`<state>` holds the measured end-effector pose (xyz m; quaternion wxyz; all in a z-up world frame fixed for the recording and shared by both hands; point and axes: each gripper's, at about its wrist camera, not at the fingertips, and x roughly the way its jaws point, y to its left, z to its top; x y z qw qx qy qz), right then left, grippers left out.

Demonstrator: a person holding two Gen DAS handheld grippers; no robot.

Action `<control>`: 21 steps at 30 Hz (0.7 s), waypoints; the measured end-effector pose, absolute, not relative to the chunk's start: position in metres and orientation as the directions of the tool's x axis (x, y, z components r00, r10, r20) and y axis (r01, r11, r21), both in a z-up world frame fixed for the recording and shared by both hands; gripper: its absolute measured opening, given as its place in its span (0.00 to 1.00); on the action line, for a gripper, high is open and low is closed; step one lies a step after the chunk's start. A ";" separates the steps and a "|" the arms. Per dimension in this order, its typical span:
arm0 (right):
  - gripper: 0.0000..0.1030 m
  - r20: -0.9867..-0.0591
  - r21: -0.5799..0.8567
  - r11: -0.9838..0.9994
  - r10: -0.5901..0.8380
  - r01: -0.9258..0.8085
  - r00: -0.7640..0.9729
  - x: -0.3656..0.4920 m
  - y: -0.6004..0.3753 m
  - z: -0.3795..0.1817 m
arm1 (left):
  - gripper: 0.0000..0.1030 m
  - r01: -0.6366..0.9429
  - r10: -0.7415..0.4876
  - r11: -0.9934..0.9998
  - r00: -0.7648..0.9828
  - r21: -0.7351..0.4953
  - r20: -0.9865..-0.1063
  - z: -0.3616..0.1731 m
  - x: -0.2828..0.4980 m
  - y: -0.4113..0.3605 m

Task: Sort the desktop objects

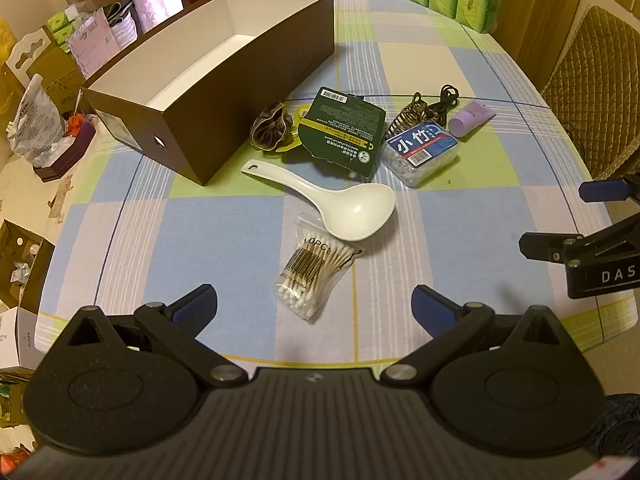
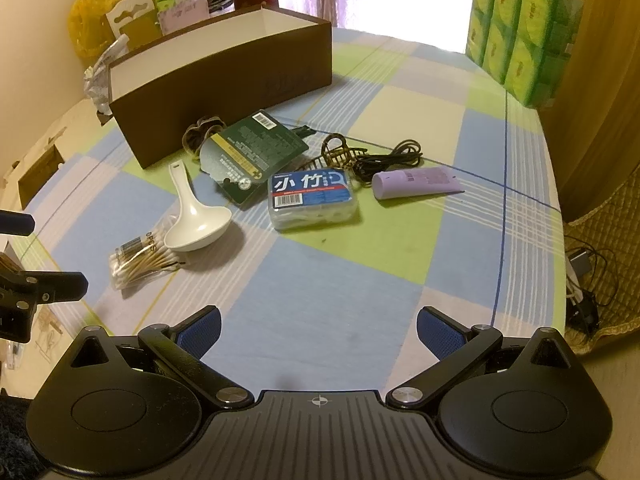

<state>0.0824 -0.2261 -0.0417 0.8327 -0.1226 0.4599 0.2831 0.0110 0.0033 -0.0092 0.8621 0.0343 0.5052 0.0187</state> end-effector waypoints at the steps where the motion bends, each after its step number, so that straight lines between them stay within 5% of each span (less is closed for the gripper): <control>1: 0.98 -0.836 0.056 0.809 0.358 -0.585 0.416 0.083 -0.226 -0.042 | 0.99 0.003 0.066 0.997 0.488 0.077 -0.870 -0.009 0.012 0.004; 21: 0.98 -0.836 0.061 0.811 0.360 -0.582 0.414 0.085 -0.227 -0.043 | 0.99 0.005 0.065 0.997 0.488 0.077 -0.870 -0.010 0.014 0.006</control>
